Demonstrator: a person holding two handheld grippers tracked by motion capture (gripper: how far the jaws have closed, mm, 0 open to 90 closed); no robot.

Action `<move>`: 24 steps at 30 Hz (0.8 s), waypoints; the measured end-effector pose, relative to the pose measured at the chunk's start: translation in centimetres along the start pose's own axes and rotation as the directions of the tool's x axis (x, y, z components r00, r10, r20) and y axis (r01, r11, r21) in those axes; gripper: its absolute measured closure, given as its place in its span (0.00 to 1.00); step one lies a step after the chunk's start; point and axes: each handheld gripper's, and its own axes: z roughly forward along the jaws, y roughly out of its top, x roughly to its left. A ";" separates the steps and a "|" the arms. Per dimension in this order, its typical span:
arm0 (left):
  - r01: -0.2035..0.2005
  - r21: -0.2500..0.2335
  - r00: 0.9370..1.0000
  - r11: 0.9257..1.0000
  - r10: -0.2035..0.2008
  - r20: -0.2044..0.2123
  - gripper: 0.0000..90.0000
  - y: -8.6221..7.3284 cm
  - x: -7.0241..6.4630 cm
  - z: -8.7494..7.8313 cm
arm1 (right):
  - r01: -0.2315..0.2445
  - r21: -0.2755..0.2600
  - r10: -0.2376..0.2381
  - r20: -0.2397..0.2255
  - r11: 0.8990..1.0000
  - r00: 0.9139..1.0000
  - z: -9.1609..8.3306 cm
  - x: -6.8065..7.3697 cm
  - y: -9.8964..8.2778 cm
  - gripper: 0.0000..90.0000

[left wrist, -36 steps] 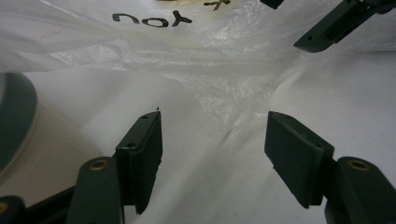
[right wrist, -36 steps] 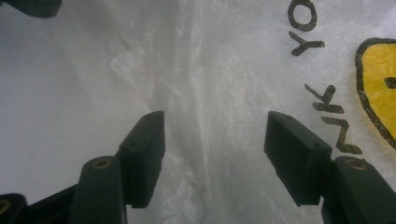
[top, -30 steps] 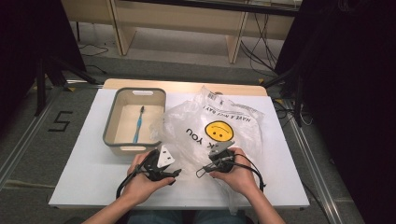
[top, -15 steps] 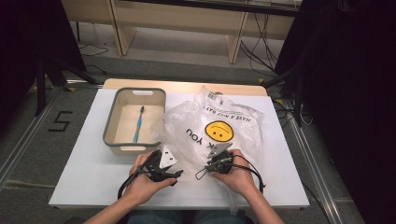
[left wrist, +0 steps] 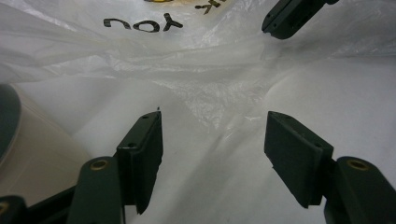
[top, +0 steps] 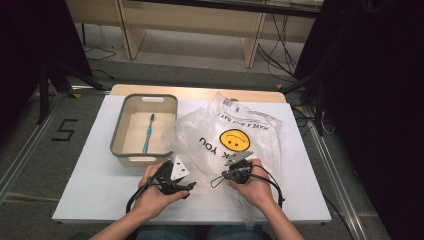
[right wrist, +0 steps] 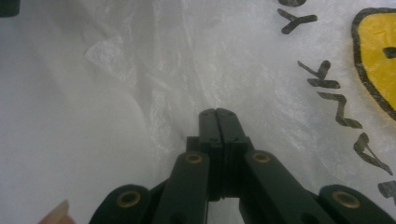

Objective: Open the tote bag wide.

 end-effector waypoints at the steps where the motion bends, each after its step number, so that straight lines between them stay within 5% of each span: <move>1: 0.000 0.000 1.000 1.000 0.000 0.000 0.41 0.0 0.0 0.0 | -0.003 -0.005 0.003 0.007 1.000 1.000 -0.1 -0.1 0.0 1.00; 12: -0.008 -0.005 1.000 1.000 0.008 0.004 0.42 0.1 -0.3 0.3 | -0.061 -0.100 0.068 0.070 0.993 0.995 -1.5 -0.2 0.3 1.00; 24: -0.002 -0.044 1.000 0.999 0.002 -0.010 0.49 0.7 -0.5 0.8 | -0.064 -0.209 0.095 0.142 0.976 0.985 -3.7 -0.7 0.9 1.00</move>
